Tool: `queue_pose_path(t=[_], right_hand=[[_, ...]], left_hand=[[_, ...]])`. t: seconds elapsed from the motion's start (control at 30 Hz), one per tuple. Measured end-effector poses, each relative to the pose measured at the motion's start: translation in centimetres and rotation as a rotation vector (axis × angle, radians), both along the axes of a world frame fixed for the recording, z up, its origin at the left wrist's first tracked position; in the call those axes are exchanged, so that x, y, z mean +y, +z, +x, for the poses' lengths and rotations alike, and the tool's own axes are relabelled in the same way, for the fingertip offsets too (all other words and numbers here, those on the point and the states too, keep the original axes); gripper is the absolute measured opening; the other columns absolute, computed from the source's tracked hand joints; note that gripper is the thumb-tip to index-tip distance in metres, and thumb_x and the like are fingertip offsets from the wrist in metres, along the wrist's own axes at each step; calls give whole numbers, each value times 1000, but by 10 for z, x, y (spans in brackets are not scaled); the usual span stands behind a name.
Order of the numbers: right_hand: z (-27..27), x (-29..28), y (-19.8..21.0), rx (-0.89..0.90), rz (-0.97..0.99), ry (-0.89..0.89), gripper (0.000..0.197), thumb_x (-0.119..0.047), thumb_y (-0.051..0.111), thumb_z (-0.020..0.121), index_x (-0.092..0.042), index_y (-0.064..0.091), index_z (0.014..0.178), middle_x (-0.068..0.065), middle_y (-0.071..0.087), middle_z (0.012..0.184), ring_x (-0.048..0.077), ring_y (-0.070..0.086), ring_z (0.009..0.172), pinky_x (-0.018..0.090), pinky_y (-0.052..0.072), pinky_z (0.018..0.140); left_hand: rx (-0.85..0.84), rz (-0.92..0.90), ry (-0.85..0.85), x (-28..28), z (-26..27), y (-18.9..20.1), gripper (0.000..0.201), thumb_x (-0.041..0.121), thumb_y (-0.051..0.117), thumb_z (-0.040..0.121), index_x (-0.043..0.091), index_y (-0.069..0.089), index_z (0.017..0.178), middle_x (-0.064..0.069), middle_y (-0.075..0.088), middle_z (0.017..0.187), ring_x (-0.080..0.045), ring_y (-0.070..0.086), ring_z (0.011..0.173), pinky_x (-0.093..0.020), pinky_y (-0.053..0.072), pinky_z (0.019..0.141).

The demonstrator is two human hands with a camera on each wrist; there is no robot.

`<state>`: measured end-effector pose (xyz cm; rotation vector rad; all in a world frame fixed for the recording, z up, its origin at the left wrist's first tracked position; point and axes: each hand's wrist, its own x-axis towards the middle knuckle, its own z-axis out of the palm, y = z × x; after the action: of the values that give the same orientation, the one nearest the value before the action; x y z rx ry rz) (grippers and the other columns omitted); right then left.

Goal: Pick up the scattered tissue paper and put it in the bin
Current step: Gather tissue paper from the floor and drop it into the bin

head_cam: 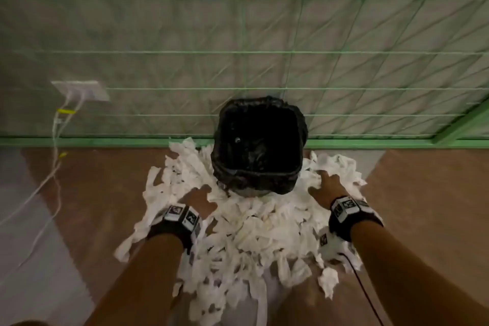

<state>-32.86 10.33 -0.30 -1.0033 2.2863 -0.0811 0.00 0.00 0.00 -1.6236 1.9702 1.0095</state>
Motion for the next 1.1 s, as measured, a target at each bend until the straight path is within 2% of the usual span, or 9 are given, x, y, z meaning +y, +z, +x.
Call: queue_pose_path(t=[0.1, 0.2, 0.33, 0.47, 0.57, 0.67, 0.87, 1.03, 1.1], right_hand=[[32, 11, -56, -78, -84, -29, 65, -46, 54, 90, -39, 23, 147, 13, 21, 152, 42, 39, 131, 47, 42, 104], [67, 31, -88, -49, -51, 77, 50, -50, 43, 94, -35, 35, 141, 9, 27, 147, 37, 35, 129, 50, 41, 102], [88, 53, -86, 209, -67, 152, 34, -42, 36, 97, -25, 51, 123, 5, 45, 128, 30, 44, 113, 48, 42, 92], [86, 48, -82, 437, -271, 37, 31, -44, 43, 93, -23, 65, 100, 5, 52, 117, 32, 47, 106, 49, 38, 89], [90, 41, -80, 523, -397, -5, 36, -47, 47, 91, -24, 72, 82, 5, 53, 120, 31, 46, 108, 49, 36, 87], [98, 40, -64, 553, -433, -28, 39, -45, 48, 88, -20, 75, 74, 3, 58, 110, 29, 50, 101, 45, 36, 81], [100, 38, -50, 171, -576, -224, 31, -26, 58, 86, 3, 67, 92, 11, 59, 103, 34, 59, 90, 32, 45, 77], [92, 31, -57, 0, -660, -363, 16, -9, 50, 92, -4, 50, 107, 11, 60, 88, 28, 58, 81, 33, 46, 72], [83, 27, -54, -74, -675, -369, 21, -10, 43, 94, -8, 41, 115, 14, 63, 91, 32, 60, 80, 36, 47, 69]], left_hand=[[31, 28, -22, 34, -18, -58, 69, 53, 49, 90, 28, 23, 148, -11, 31, 147, -36, 47, 126, -45, 43, 103], [4, -89, -91, 76, -34, -88, 48, 46, 44, 93, 24, 44, 136, -9, 39, 140, -30, 50, 119, -42, 41, 103], [-51, -183, -91, 102, -38, -99, 38, 22, 38, 96, 16, 46, 133, -8, 43, 141, -27, 46, 127, -45, 35, 109], [235, -176, 189, 89, -39, -110, 51, 31, 42, 98, 9, 32, 143, -11, 47, 141, -28, 46, 129, -39, 32, 110], [241, -183, 112, 80, -38, -123, 46, 48, 47, 90, 20, 47, 128, -7, 53, 128, -27, 50, 119, -41, 41, 101], [231, -335, -11, 73, -30, -111, 35, 35, 37, 97, 10, 60, 106, -13, 54, 117, -30, 52, 110, -39, 45, 94], [569, -460, 257, 53, -11, -72, 20, 15, 46, 94, 2, 61, 93, -16, 64, 100, -31, 58, 94, -39, 49, 85], [700, -265, 431, 36, -17, -78, 25, -1, 47, 85, 16, 46, 102, -10, 64, 79, -32, 66, 69, -45, 54, 61], [625, -308, 370, 35, -17, -76, 22, 6, 41, 91, 22, 45, 106, -9, 62, 83, -31, 62, 75, -40, 50, 66]])
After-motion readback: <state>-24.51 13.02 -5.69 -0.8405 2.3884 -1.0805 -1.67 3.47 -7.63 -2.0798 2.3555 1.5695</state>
